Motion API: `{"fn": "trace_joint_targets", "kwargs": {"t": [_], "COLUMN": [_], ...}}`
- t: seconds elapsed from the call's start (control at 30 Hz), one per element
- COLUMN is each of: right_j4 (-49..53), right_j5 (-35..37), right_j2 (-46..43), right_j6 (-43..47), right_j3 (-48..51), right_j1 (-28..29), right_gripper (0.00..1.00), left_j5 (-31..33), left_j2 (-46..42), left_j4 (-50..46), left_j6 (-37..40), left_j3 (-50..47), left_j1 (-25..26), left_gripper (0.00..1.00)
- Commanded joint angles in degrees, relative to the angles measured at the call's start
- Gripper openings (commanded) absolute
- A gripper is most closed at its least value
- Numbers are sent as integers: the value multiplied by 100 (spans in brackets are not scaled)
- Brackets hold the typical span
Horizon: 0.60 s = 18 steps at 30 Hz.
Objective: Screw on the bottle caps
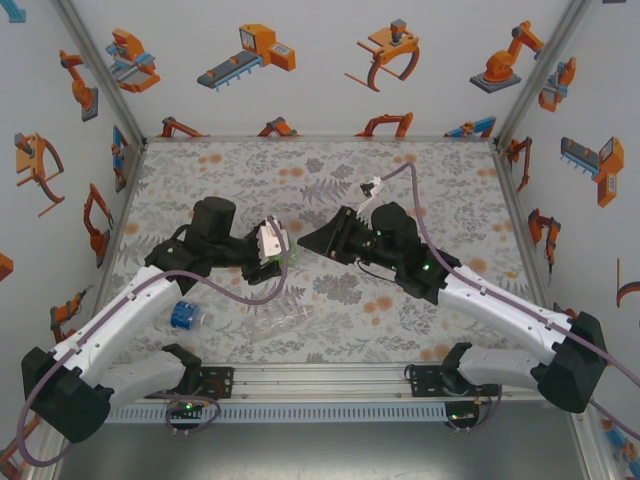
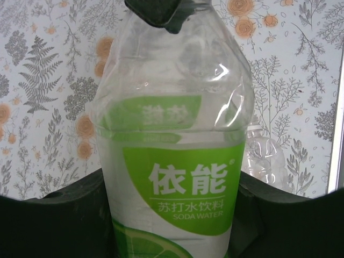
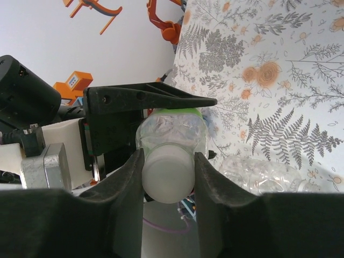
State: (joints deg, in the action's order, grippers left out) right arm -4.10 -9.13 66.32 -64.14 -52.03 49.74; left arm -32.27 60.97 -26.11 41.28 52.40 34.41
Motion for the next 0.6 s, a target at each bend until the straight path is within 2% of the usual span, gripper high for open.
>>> {"fn": "trace_joint_targets", "kwargs": {"t": [0.0, 0.1, 0.17, 0.2, 0.4, 0.57], "right_j4": [-56, 268, 549, 651, 1863, 2833], "right_j5": [82, 186, 168, 149, 180, 430], "right_j2": [-134, -173, -148, -139, 145, 822], "right_j6": [-184, -9, 207, 313, 1451, 2655], "right_j3": [37, -49, -174, -229, -880, -1702], "right_j1": [-12, -57, -158, -225, -830, -1501], "right_gripper": [24, 21, 20, 19, 19, 19], "left_j5": [-123, -35, 5, 51, 510, 1099], "left_j2": [0, -48, -123, -168, -366, -251], "left_j4": [147, 193, 202, 231, 428, 543], "left_j6": [-120, -167, -133, -138, -494, -1636], "left_j3": [198, 176, 152, 139, 159, 497], "left_j1": [-23, -36, -50, -72, -318, -479], "left_gripper": [35, 61, 100, 97, 97, 97]}}
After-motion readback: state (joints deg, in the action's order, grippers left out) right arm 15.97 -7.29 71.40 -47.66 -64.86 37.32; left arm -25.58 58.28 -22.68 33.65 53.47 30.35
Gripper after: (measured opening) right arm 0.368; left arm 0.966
